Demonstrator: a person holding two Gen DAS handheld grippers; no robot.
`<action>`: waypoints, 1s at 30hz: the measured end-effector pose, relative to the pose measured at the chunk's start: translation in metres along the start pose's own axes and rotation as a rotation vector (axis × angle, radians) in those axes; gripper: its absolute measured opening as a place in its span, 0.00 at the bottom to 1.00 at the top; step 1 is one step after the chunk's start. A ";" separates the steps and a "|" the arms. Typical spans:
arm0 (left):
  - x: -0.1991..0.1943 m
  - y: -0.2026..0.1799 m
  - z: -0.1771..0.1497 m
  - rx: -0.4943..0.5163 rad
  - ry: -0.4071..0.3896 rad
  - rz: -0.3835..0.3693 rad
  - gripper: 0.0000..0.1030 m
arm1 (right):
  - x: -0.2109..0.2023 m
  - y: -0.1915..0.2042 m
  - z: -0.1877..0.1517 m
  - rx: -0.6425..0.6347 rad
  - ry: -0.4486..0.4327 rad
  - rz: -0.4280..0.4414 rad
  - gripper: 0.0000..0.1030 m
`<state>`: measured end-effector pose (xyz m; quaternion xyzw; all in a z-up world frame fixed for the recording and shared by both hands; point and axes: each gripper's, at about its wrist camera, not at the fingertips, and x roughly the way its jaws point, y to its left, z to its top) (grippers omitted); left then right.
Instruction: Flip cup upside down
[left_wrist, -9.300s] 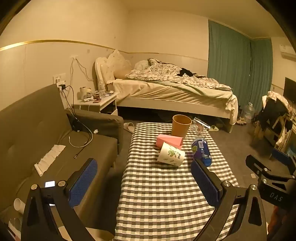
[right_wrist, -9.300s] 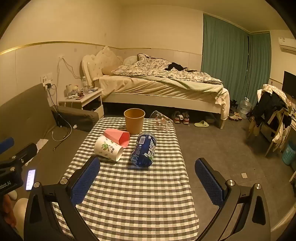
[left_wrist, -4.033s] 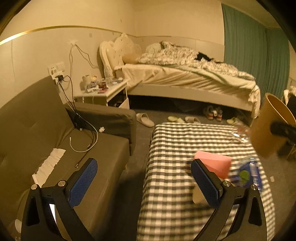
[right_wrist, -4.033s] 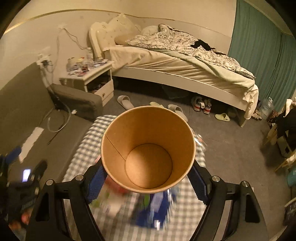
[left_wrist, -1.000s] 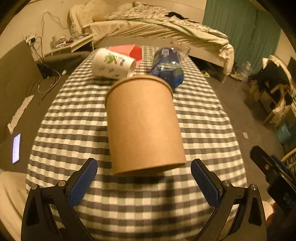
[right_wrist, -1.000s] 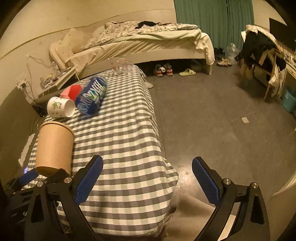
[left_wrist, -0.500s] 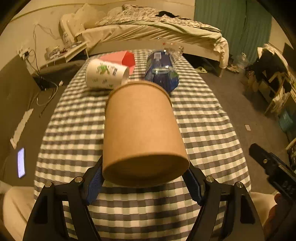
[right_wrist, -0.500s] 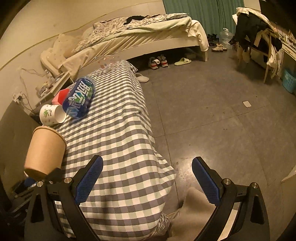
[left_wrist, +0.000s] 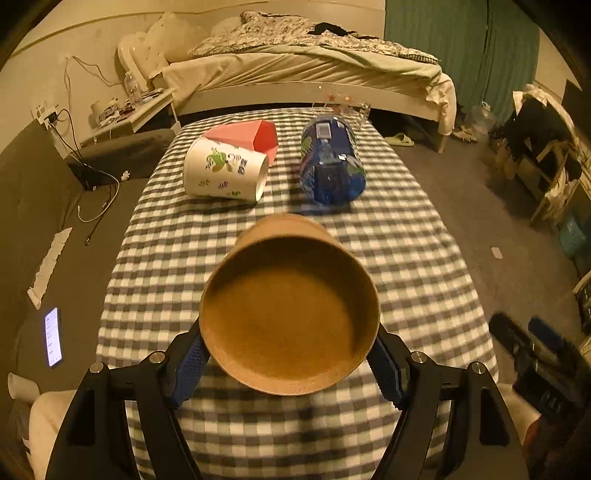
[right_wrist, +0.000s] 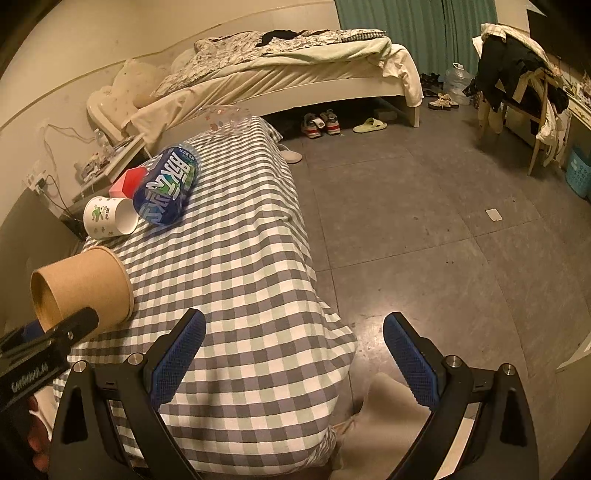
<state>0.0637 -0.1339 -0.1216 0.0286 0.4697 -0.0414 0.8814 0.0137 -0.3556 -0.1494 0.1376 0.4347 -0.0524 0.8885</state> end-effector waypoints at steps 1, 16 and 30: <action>0.003 0.000 0.005 0.001 0.004 0.001 0.76 | 0.000 -0.001 0.000 0.002 0.002 0.001 0.94; 0.016 0.011 0.011 -0.008 -0.019 0.003 0.76 | 0.001 -0.003 0.004 0.010 0.000 -0.007 0.94; -0.092 0.053 0.006 0.010 -0.274 -0.022 0.76 | -0.081 0.060 0.027 -0.151 -0.181 0.030 0.94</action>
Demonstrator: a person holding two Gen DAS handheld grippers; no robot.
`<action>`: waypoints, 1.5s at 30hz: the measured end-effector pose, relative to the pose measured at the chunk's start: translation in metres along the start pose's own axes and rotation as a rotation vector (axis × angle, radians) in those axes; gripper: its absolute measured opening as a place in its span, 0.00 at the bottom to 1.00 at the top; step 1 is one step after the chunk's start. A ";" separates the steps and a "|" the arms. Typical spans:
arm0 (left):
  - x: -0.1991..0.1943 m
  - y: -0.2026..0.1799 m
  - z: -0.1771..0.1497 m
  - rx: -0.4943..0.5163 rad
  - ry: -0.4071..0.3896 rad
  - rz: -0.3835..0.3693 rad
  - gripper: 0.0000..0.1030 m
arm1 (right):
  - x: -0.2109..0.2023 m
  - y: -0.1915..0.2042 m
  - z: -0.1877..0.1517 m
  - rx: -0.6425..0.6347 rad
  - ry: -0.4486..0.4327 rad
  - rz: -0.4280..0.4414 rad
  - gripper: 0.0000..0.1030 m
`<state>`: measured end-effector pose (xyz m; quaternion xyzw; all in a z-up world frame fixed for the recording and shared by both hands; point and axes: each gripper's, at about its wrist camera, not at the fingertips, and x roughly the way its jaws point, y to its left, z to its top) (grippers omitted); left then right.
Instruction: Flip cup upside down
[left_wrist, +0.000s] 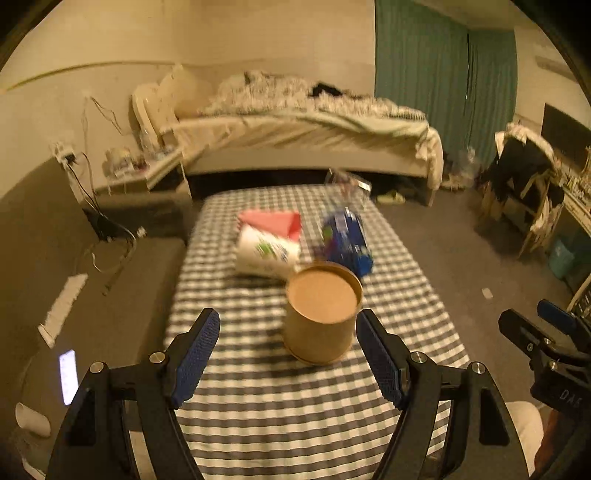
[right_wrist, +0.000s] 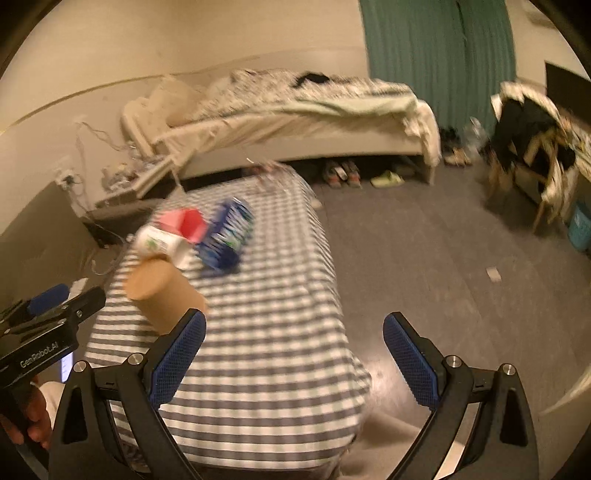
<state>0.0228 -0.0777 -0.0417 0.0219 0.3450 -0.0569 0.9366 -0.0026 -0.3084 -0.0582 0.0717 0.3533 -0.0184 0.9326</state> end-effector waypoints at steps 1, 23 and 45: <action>-0.007 0.004 0.000 0.000 -0.019 0.005 0.76 | -0.006 0.007 0.003 -0.020 -0.017 0.012 0.94; -0.021 0.048 -0.027 -0.043 -0.039 0.048 0.93 | -0.016 0.066 -0.004 -0.124 -0.045 0.039 1.00; -0.026 0.056 -0.022 -0.080 -0.065 0.046 0.93 | -0.016 0.071 -0.003 -0.141 -0.049 0.033 1.00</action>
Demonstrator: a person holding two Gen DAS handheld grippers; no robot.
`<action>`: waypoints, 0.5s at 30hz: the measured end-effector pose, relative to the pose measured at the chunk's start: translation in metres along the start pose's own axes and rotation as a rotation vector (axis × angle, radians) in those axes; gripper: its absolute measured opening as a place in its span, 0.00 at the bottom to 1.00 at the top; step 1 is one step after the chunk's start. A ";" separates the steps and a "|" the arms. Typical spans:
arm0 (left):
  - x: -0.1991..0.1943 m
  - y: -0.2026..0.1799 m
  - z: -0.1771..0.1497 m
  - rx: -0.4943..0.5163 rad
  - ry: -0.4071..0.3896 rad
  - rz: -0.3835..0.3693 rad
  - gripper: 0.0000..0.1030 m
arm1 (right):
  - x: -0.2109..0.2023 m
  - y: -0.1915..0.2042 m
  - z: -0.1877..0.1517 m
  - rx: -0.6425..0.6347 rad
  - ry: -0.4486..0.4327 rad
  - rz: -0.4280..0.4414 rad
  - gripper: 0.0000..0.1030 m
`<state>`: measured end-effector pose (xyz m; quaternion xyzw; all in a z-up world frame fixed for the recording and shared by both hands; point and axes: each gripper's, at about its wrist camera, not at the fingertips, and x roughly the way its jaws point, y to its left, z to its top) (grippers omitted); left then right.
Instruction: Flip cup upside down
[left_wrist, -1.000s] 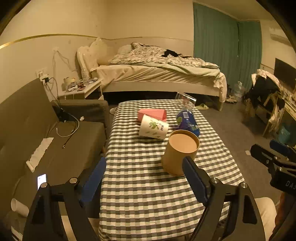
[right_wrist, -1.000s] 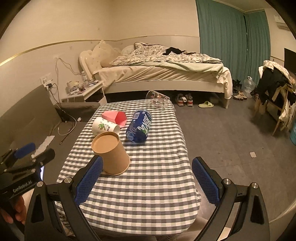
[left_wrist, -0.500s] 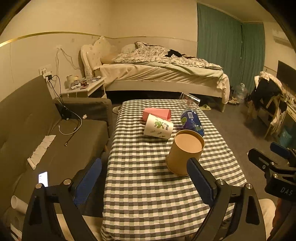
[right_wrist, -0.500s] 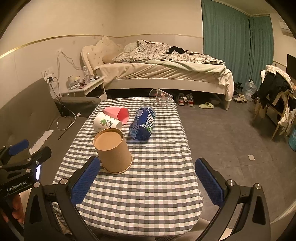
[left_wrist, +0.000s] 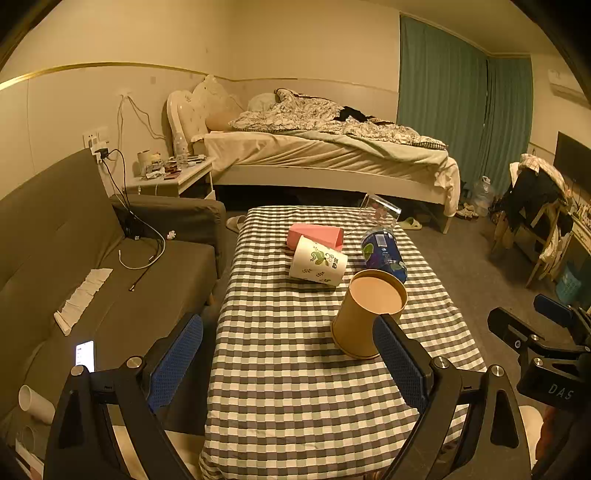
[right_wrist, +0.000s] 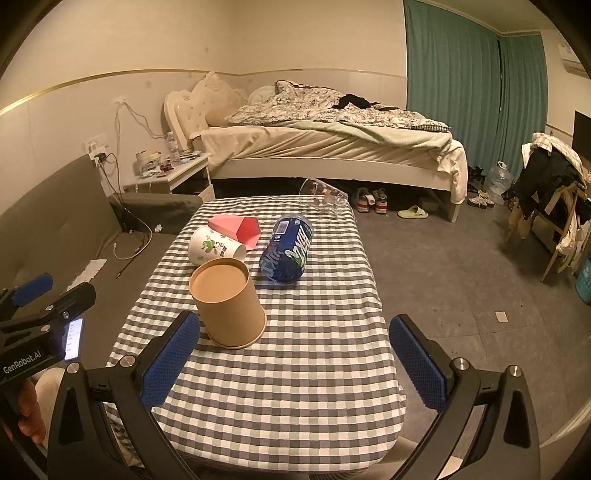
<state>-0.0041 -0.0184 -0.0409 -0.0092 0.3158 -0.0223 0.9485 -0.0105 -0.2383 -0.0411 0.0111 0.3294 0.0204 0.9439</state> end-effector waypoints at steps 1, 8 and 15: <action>0.000 0.000 0.000 0.000 -0.001 0.000 0.93 | 0.000 0.000 0.000 -0.001 0.001 0.000 1.00; -0.001 0.003 0.000 -0.004 -0.002 0.008 0.93 | 0.000 0.001 0.000 -0.002 0.002 0.000 1.00; -0.004 0.003 0.002 0.001 -0.008 0.020 0.93 | 0.000 0.001 -0.002 -0.004 0.006 0.000 1.00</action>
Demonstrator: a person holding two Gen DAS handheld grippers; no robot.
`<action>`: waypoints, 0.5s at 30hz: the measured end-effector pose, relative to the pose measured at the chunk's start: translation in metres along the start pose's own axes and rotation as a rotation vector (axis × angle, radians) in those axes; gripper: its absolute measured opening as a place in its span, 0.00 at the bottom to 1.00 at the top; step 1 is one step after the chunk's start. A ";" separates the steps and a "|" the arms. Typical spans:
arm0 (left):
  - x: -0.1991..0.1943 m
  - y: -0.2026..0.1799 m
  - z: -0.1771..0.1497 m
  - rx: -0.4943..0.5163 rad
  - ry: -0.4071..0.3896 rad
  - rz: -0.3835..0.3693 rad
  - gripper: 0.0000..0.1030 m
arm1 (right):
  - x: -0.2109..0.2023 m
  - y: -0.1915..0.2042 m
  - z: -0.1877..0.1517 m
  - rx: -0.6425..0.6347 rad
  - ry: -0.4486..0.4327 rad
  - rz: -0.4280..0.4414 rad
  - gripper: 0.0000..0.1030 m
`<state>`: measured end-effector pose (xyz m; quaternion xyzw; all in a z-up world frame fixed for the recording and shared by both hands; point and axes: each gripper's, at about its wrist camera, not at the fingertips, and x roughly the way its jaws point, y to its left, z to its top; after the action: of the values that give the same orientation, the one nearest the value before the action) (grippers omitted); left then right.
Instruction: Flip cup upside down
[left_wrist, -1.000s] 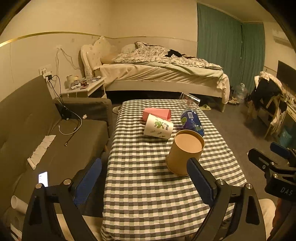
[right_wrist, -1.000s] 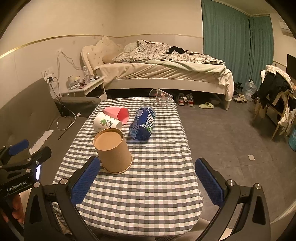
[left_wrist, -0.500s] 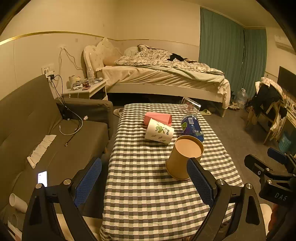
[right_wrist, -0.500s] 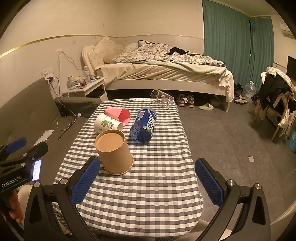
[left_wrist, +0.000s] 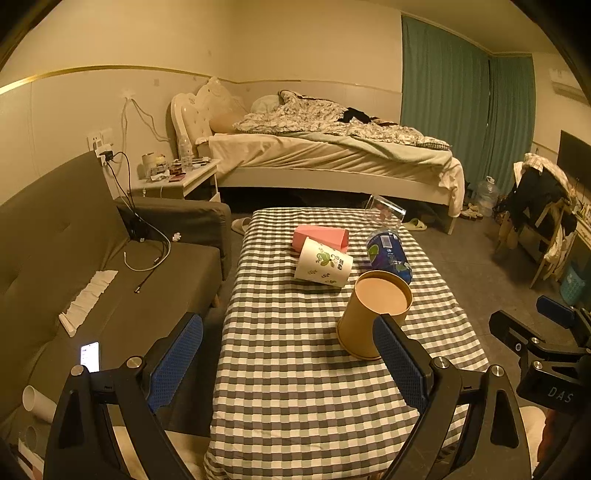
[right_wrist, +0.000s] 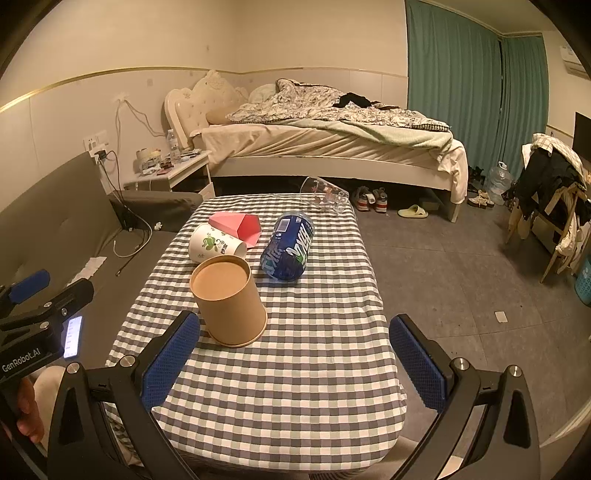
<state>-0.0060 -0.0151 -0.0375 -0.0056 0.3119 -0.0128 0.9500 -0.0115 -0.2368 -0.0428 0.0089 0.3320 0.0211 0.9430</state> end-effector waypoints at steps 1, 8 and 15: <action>0.000 0.000 0.000 -0.001 -0.001 0.001 0.93 | 0.000 0.000 0.000 0.000 0.000 0.000 1.00; 0.000 0.000 0.000 -0.001 -0.001 0.003 0.93 | 0.001 0.001 0.000 0.000 0.002 0.001 1.00; 0.000 0.000 -0.001 0.000 0.000 0.005 0.93 | 0.002 0.002 -0.002 -0.001 0.006 0.000 1.00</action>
<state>-0.0068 -0.0155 -0.0384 -0.0046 0.3119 -0.0103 0.9501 -0.0116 -0.2352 -0.0459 0.0085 0.3346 0.0211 0.9421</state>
